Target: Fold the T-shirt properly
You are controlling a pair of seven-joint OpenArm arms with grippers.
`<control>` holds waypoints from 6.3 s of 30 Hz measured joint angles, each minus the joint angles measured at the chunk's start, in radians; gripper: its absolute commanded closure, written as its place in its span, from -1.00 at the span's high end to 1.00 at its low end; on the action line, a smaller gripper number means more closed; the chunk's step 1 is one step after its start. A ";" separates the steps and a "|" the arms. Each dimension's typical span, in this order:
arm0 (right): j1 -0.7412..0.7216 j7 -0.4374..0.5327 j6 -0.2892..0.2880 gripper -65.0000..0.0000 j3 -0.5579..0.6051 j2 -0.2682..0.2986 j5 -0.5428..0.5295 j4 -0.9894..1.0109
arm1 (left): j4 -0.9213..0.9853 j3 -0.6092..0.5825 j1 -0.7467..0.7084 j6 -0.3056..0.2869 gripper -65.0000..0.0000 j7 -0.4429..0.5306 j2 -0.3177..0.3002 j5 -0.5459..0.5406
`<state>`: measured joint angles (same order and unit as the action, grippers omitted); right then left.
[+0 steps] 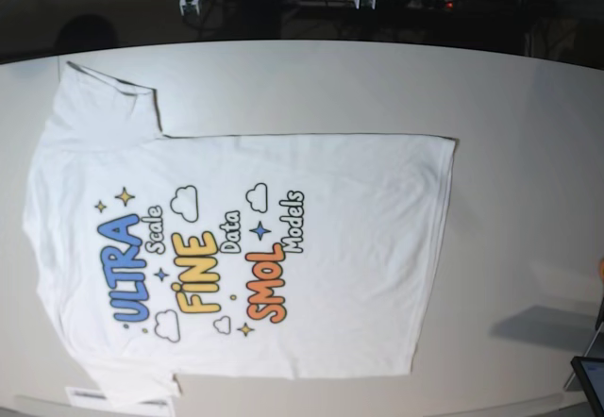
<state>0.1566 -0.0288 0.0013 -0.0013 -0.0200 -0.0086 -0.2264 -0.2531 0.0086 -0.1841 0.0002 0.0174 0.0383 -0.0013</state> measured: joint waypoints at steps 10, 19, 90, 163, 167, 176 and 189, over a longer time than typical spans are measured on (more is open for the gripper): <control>0.014 0.055 0.000 -1.00 -0.001 0.003 -0.003 0.000 | -0.023 0.000 -0.031 0.000 -1.00 0.038 -0.002 0.000; 0.208 0.013 0.000 -1.00 -0.138 0.037 -0.038 -0.324 | -0.393 0.002 -0.286 0.006 -1.00 0.104 -0.116 -0.194; 0.202 -1.109 -0.700 -0.96 -1.041 -0.013 -0.117 -1.755 | -1.709 0.369 -0.631 -0.003 -1.00 -0.137 -0.183 -0.292; 0.132 -1.306 -0.697 0.23 -0.952 0.009 -0.819 -1.498 | -1.683 0.366 -0.602 -0.064 -1.00 -0.137 -0.198 -0.292; 0.133 -1.286 -0.697 0.20 -0.952 0.008 -0.813 -1.497 | -1.683 0.369 -0.603 -0.065 -1.00 -0.137 -0.196 -0.292; 0.123 -1.283 -0.697 -0.80 -0.952 0.008 -0.805 -1.497 | -1.683 0.369 -0.602 -0.065 -1.00 -0.137 -0.197 -0.292; 0.118 -1.286 -0.697 -0.99 -0.952 0.009 -0.804 -1.497 | -1.679 0.368 -0.496 -0.065 -0.28 -0.326 -0.190 -0.357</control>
<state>0.2749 -1.3148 -0.6960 -0.9531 -0.0113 -0.8127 -1.7229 -1.9320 0.3767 -0.6804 -0.0647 -0.3088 -0.1516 -0.3588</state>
